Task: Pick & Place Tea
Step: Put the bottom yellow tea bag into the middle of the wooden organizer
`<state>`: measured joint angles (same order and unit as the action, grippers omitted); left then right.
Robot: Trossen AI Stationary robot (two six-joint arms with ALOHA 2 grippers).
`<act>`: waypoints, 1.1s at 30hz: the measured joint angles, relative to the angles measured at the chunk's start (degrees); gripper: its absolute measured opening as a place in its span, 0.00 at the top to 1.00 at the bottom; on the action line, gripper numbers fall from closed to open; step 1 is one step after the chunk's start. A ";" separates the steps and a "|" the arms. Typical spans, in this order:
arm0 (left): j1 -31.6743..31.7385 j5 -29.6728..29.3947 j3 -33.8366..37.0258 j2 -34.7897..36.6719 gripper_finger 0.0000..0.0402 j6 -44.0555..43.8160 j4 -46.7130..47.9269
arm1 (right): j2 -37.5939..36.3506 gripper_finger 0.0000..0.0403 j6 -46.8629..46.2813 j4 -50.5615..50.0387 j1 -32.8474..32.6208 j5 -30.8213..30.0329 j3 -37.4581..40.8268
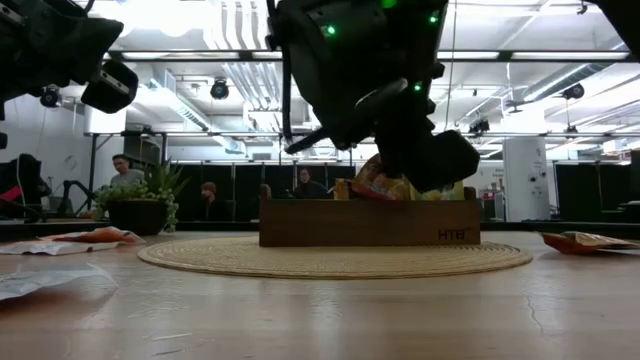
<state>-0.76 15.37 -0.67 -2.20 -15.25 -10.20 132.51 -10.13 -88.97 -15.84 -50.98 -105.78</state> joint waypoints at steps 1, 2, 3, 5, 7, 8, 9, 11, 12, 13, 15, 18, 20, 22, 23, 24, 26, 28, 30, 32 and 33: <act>0.00 -0.01 0.00 0.00 1.00 0.01 0.00 | 0.00 0.98 0.10 0.51 0.00 0.04 -0.24; -0.01 -0.01 -0.01 0.00 1.00 0.02 0.00 | 0.00 0.98 0.53 1.23 0.00 0.24 -0.54; -0.01 -0.01 0.00 0.00 1.00 0.02 0.00 | 0.00 0.98 1.32 2.06 0.00 0.81 -0.88; -0.01 0.01 0.00 0.00 1.00 0.00 0.00 | 0.00 0.98 3.82 3.87 0.00 3.36 -1.58; 0.01 -0.01 0.00 0.02 1.00 0.02 0.00 | 0.00 0.98 6.61 6.42 0.00 6.49 -1.86; 0.01 -0.01 0.00 0.00 1.00 0.02 0.00 | 0.00 0.98 7.79 7.36 0.00 7.47 -1.94; -0.01 -0.01 -0.01 0.01 1.00 0.00 0.00 | 0.00 0.98 8.68 7.73 0.00 7.92 -2.00; 0.01 0.00 0.00 0.01 1.00 0.01 0.00 | -0.02 0.98 9.16 8.47 0.04 8.58 -1.98; 0.01 0.00 -0.01 0.01 1.00 0.01 0.00 | -0.02 0.98 9.11 8.74 0.04 8.62 -1.90; -0.01 -0.01 -0.02 0.02 1.00 0.02 0.00 | -0.02 0.98 9.10 8.63 0.04 8.70 -1.86; 0.00 -0.01 -0.02 0.02 1.00 0.02 0.00 | -0.02 0.98 9.10 8.61 0.04 9.00 -1.86; 0.01 0.01 0.00 0.02 1.00 0.02 0.00 | -0.02 0.98 9.41 8.51 0.02 9.05 -2.03; 0.01 -0.01 -0.01 0.02 1.00 0.00 0.00 | -0.02 0.98 10.44 8.40 0.04 9.48 -2.37; 0.00 -0.01 -0.01 0.02 1.00 0.02 0.00 | -0.02 0.96 10.79 8.42 0.02 9.83 -2.82; -0.01 -0.01 0.00 0.02 1.00 0.00 0.00 | -0.02 0.94 10.83 8.41 0.00 10.29 -3.04; 0.00 0.00 -0.01 0.01 1.00 0.00 0.00 | -0.02 0.92 10.82 8.40 0.00 10.80 -3.33; -0.01 0.01 0.00 0.00 1.00 0.02 0.00 | -0.02 0.88 10.50 8.44 0.00 11.14 -3.85; 0.01 -0.01 0.00 0.00 1.00 0.00 0.00 | -0.02 0.82 10.48 8.44 0.00 11.17 -4.52; 0.00 0.00 -0.02 0.01 1.00 0.02 0.00 | -0.02 0.76 10.27 8.46 0.00 11.17 -5.47; 0.00 -0.01 -0.01 0.02 1.00 0.01 0.02 | -0.02 0.70 9.41 8.47 0.00 11.17 -6.72; 0.00 0.00 -0.02 0.02 1.00 0.02 0.01 | -0.02 0.68 8.88 8.46 0.00 11.16 -7.39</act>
<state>-0.76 15.37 -0.69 -2.17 -15.22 -10.18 132.49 -1.25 -80.51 -15.84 -39.82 -113.16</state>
